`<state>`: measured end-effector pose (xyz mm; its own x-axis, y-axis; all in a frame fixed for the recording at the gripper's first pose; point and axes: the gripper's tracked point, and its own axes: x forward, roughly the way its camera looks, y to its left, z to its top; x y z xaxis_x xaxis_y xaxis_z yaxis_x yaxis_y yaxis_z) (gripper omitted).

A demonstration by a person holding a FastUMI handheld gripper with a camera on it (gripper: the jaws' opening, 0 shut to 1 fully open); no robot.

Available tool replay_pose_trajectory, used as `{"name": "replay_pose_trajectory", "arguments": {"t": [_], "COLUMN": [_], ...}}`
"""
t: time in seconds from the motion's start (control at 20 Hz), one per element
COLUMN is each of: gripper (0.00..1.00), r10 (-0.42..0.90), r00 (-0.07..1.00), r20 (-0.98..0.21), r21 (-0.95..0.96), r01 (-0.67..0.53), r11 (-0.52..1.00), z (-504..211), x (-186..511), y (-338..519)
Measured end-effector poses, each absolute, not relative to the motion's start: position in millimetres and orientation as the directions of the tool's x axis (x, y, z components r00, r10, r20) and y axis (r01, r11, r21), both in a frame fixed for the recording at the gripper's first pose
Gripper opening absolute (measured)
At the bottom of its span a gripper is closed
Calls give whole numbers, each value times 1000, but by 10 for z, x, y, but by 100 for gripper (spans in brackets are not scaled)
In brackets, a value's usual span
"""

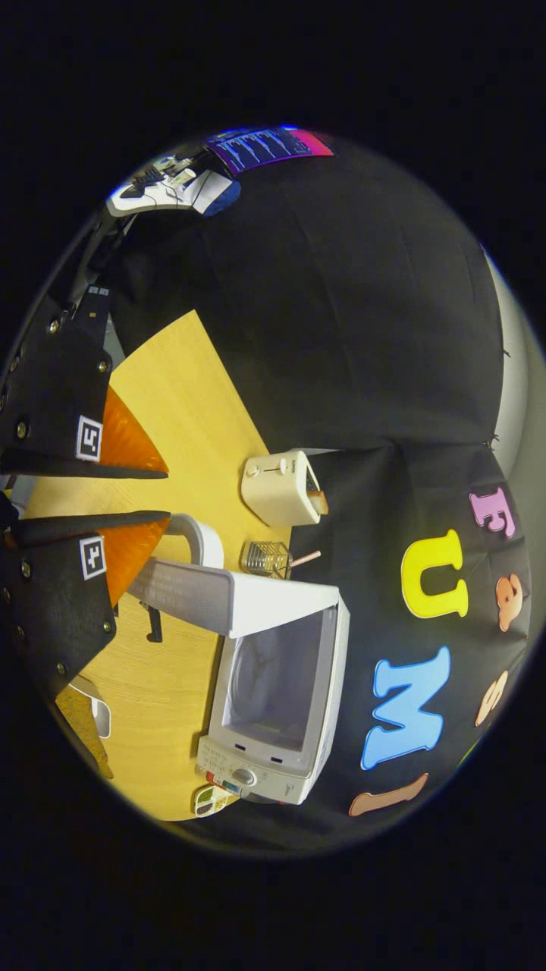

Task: Open the microwave, put the food inside, and close the microwave door.

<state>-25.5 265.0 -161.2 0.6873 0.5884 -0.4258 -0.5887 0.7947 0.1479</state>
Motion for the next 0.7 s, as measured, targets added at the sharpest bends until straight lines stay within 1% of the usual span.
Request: {"name": "replay_pose_trajectory", "arguments": {"t": [0.3,0.5,0.7], "gripper": [22,98,98], "r10": [660,641,595], "r00": [686,720,763], "r20": [-307,-264,-253], "r21": [230,201,208], "r01": [-619,-609,-558], "r11": [750,767,803], "z": [-987,-801,-700], "x": [-406,-456,-469], "y": [2451,2156,1720]}}
